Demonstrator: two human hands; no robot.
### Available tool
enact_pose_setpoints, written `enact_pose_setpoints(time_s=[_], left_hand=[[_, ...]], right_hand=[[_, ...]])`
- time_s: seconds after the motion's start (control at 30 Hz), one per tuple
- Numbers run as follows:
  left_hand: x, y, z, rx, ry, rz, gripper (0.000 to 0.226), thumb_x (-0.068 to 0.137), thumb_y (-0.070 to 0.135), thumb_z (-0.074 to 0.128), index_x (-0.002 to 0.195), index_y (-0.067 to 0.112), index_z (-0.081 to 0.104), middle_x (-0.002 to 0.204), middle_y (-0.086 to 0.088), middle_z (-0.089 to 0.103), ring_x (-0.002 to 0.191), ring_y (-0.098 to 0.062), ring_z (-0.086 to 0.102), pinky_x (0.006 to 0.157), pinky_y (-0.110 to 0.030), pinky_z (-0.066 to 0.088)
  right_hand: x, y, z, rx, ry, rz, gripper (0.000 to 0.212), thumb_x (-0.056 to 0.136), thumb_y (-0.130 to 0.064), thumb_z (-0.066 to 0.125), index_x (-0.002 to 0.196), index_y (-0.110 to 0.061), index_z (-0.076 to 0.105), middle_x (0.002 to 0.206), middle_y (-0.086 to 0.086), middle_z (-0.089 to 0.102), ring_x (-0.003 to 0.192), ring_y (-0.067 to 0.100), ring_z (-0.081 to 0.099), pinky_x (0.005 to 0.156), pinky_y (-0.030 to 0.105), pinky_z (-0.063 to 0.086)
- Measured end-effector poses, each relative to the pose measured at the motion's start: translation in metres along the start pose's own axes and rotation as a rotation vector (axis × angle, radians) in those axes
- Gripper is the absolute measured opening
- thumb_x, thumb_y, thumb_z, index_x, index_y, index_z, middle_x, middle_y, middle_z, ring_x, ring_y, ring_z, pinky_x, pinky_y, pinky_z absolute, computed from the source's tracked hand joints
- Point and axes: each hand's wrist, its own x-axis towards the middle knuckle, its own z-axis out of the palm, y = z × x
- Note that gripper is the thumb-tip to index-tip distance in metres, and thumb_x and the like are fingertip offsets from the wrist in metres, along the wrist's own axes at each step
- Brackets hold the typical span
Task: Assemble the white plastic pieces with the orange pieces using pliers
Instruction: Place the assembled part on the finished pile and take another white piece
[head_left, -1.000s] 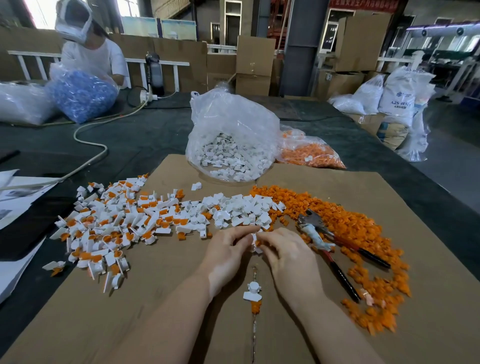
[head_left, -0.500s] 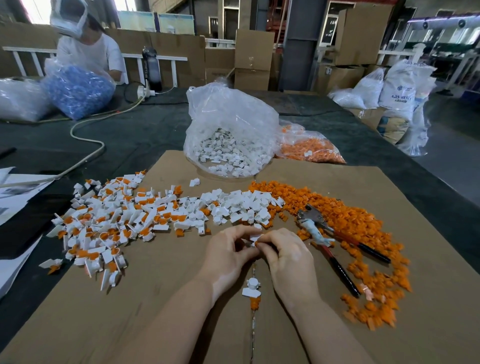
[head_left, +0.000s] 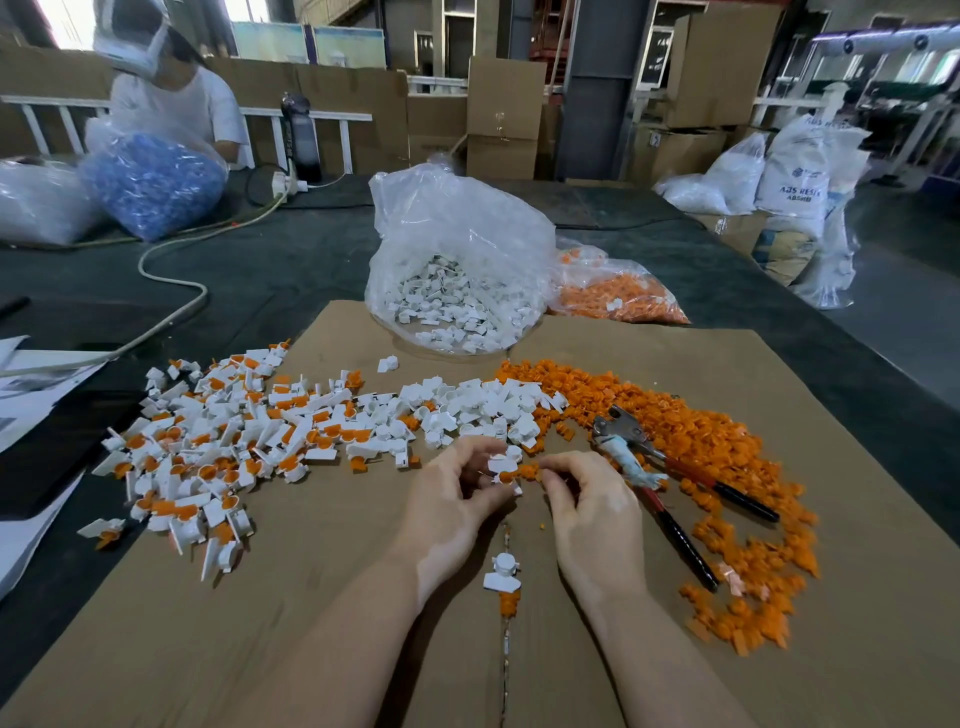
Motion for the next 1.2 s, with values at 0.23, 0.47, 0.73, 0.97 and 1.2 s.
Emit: enact_pose_setpoints(time_s=[0.23,0.47,0.73,0.97,1.2], left_hand=[[0.005,-0.006,-0.003,0.224,0.378,-0.064,0.022,0.091,0.006,0.054,0.108,0.014,0.065,0.099,0.002,0.043,0.100,-0.012,0.046,0.076,0.006,0.023],[0.009,-0.008,0.000,0.524,0.441,-0.234,0.046,0.092,0.006,0.048,0.138,0.007,0.040,0.138,-0.011,0.026,0.127,-0.024,0.017,0.104,-0.032,0.026],[0.006,-0.010,0.001,0.571,0.493,-0.110,0.037,0.089,0.014,0.057,0.124,0.024,0.056,0.137,0.000,0.035,0.128,-0.016,0.015,0.108,-0.038,0.014],[0.007,-0.012,0.007,0.622,0.169,0.219,0.027,0.091,0.032,0.056,0.115,0.024,0.065,0.094,0.012,0.046,0.099,-0.005,0.032,0.081,-0.012,0.020],[0.009,-0.015,0.009,0.609,0.068,0.214,0.017,0.084,0.032,0.065,0.097,0.020,0.065,0.089,0.010,0.042,0.085,-0.005,0.040,0.067,-0.012,0.025]], right_hand=[[0.002,0.007,0.005,-0.127,-0.008,0.071,0.019,0.092,-0.009,0.054,0.104,-0.014,0.067,0.099,-0.003,0.061,0.101,0.012,0.050,0.081,0.016,0.032],[0.003,0.009,0.006,-0.226,-0.056,0.066,0.027,0.094,-0.011,0.049,0.117,-0.015,0.062,0.114,-0.001,0.059,0.113,0.014,0.046,0.091,0.021,0.034],[0.004,0.011,0.010,-0.304,-0.076,0.060,0.030,0.095,-0.014,0.049,0.123,-0.018,0.059,0.117,-0.001,0.056,0.113,0.015,0.044,0.091,0.023,0.035],[0.006,0.009,0.011,-0.385,-0.132,0.038,0.031,0.095,-0.029,0.051,0.125,-0.028,0.057,0.117,-0.005,0.055,0.110,0.014,0.044,0.093,0.026,0.036],[0.003,0.010,0.013,-0.355,-0.077,0.036,0.016,0.095,-0.018,0.051,0.099,-0.012,0.065,0.096,0.002,0.060,0.096,0.021,0.051,0.079,0.029,0.036]])
